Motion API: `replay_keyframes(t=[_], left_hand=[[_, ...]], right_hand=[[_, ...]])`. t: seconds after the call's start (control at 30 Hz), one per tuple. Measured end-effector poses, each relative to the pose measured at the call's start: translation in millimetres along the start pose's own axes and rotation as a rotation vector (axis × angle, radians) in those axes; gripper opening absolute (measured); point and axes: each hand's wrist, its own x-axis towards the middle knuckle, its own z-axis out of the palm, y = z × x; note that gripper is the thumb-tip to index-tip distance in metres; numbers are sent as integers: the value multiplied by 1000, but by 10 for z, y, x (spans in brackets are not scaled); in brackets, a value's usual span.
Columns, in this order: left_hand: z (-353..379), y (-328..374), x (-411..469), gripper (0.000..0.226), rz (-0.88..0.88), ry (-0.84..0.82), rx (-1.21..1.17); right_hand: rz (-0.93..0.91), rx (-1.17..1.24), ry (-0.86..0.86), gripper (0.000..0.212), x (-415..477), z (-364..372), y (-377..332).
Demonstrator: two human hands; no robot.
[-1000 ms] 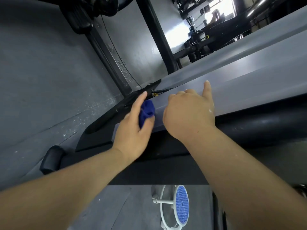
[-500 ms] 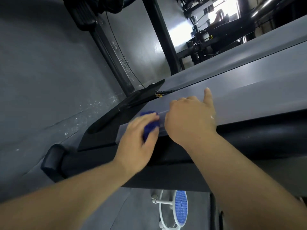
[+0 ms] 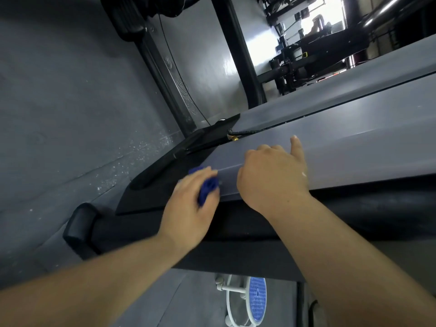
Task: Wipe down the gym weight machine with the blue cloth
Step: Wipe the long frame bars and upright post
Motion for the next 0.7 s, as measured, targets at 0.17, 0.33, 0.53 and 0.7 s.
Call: replay_keyframes(t=[0.17,0.33,0.53,0.7], left_hand=[[-151,-632,-215,34,-309,136,33],[35,-307,331,18,-521,236,-51],[21,-200,-376,44,143,-22,-23],[-185,-813,-233,34,-341,187,83]], right_hand=[[6,17,-9,32,25,24,-44],[12,7,-6,35,50,41,-95],[11,25,26,33,66,73,-102],[-1,7,22,34,67,93,-114]])
